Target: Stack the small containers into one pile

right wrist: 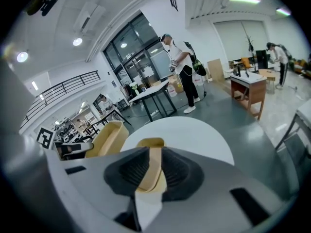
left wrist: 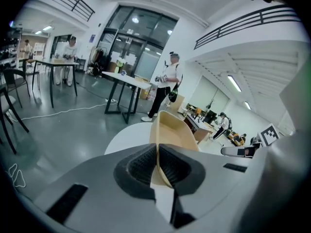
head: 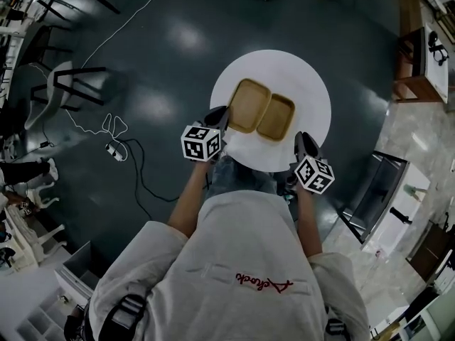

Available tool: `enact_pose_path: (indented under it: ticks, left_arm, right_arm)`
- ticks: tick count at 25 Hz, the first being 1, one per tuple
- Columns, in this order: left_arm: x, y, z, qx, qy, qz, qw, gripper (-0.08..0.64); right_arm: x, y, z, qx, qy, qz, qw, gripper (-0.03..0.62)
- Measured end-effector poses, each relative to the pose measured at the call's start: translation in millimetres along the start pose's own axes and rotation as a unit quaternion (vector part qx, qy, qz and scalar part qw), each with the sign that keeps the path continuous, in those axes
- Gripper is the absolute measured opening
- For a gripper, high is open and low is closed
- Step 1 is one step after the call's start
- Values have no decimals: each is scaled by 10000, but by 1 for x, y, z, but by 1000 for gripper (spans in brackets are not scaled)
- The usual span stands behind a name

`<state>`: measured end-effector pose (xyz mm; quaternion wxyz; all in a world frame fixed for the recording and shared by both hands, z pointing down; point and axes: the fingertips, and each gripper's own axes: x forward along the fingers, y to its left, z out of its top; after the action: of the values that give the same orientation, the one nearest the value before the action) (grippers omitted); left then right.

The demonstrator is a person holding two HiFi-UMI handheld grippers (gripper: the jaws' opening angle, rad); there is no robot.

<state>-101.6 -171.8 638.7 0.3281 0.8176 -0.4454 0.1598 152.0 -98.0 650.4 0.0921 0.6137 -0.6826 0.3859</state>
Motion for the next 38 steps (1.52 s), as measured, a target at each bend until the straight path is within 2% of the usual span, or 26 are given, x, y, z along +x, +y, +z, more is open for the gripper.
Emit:
enact_pose_path:
  ticks: [10, 16, 27, 38]
  left_arm:
    - [34, -60, -11, -155, 90, -316, 9993, 25]
    - [58, -84, -33, -277, 315, -296, 9987, 25]
    - [76, -83, -62, -735, 483, -26, 9961, 25]
    - [77, -78, -83, -852, 662, 157, 9940, 26]
  right_arm:
    - [-33, -44, -1, 87, 8, -256, 9996, 84]
    - [-43, -75, -3, 157, 78, -348, 9992, 84]
    - [-35, -101, 5, 68, 221, -260, 9994, 83]
    - [-28, -104, 4, -3, 321, -182, 9993, 83]
